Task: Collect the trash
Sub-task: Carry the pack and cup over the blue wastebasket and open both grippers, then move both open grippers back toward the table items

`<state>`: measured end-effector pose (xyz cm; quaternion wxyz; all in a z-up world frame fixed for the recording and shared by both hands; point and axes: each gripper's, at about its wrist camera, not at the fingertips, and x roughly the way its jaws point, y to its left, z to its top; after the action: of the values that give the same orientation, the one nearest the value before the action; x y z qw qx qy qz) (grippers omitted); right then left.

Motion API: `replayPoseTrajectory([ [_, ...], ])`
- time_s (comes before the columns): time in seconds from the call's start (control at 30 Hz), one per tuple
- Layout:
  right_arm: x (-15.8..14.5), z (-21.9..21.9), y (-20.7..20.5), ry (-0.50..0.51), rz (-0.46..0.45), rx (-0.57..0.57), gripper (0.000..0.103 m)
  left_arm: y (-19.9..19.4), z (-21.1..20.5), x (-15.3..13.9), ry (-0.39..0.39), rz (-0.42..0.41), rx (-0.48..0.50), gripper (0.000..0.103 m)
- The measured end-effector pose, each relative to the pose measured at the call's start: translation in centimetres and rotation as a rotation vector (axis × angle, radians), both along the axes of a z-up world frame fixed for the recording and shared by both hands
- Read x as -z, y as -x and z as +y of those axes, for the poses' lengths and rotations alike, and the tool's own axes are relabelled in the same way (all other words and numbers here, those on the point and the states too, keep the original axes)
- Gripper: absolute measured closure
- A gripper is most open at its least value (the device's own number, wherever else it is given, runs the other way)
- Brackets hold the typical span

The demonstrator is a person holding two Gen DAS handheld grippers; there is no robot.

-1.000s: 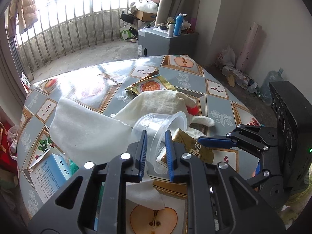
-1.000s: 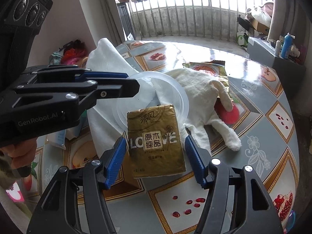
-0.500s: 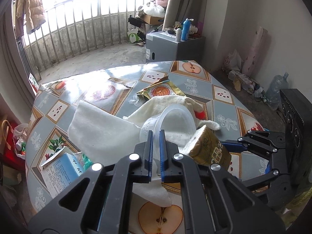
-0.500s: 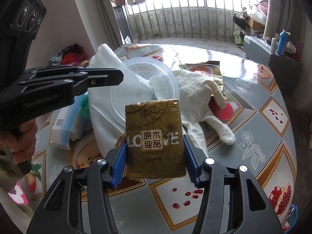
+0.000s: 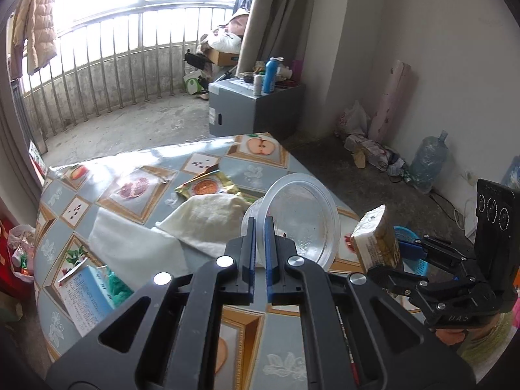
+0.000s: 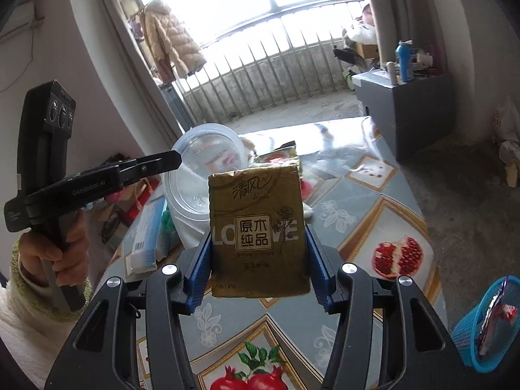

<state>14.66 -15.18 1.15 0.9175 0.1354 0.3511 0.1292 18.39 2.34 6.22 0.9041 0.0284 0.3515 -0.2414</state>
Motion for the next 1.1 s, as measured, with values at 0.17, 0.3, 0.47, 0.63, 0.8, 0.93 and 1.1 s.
replayPoseTrajectory([
  [0.17,-1.3,-7.4,5.1,-0.050,-0.046,0.219,0.051,0.4,-7.7,-0.4,0.009,0.024,0.150,0.100],
  [0.3,-1.0,-15.1,10.0,-0.100,-0.048,0.467,0.051,0.7,-16.3,0.3,0.000,0.078,0.308,0.100],
  [0.47,2.4,-25.0,16.6,-0.234,0.033,0.800,0.051,1.6,-29.1,3.4,-0.080,0.195,0.513,0.100],
  [0.63,8.9,-32.6,21.8,-0.442,0.164,1.049,0.051,3.0,-41.2,9.8,-0.212,0.335,0.651,0.100],
  [0.8,14.0,-37.5,22.1,-0.583,0.236,1.161,0.051,3.6,-50.6,16.7,-0.336,0.407,0.697,0.100],
  [0.93,18.0,-41.3,21.0,-0.667,0.272,1.190,0.042,3.1,-55.1,20.4,-0.343,0.456,0.680,0.080],
  [1.1,23.1,-43.8,20.0,-0.683,0.374,1.256,0.035,2.1,-54.3,20.9,-0.254,0.512,0.604,0.074],
])
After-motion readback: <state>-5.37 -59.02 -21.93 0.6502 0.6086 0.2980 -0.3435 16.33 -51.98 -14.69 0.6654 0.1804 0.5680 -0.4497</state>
